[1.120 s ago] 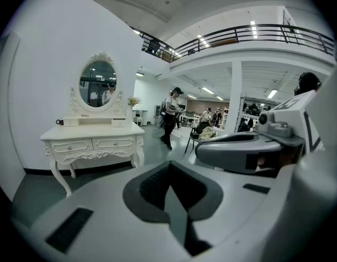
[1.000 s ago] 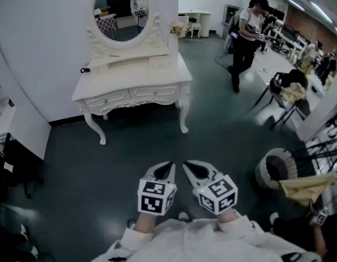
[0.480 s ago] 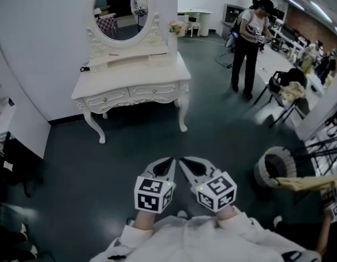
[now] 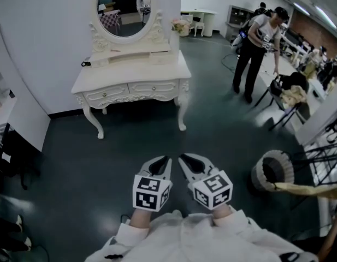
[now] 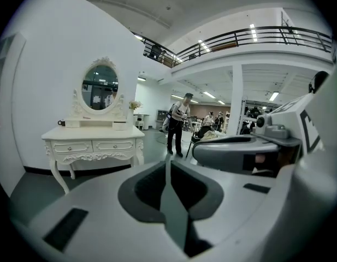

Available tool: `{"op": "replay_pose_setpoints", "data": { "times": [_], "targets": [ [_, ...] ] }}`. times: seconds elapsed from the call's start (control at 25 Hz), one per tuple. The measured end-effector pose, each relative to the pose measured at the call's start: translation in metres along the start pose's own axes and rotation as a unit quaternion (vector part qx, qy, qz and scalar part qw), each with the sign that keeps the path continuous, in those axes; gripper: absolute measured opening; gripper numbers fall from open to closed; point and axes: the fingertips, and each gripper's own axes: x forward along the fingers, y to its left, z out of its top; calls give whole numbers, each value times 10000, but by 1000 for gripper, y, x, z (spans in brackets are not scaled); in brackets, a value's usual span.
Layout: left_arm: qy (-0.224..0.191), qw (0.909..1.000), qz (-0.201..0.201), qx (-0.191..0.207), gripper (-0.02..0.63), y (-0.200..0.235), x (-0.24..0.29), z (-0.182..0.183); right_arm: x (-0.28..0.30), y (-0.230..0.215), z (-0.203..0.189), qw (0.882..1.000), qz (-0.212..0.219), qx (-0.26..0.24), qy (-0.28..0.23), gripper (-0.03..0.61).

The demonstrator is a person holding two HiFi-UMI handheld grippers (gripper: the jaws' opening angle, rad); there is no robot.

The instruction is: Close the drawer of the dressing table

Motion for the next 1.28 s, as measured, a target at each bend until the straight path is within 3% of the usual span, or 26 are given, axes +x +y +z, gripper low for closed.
{"op": "replay_pose_setpoints", "data": {
  "times": [0.24,0.32,0.52,0.96,1.28],
  "targets": [
    [77,9999,119,-59,15,-8,2,-13,-4,-3,-16,9998,113,-47,160,34],
    [149,9998,70,-69,76,-11,3,-16,-5,-4,-19,9997,125,-17,223,97],
    [164,9997,156,-95,140,-4,10,-14,-1,-19,-19,9997,-36,117,217,119],
    [314,9989,183,-311,150,46,57,-5,52,-57,-17,9993,-137,230,243,135],
    [408,9989,-46,-214,149,113,124,35,133,-108,11,9983,-408,349,237,135]
  ]
}}
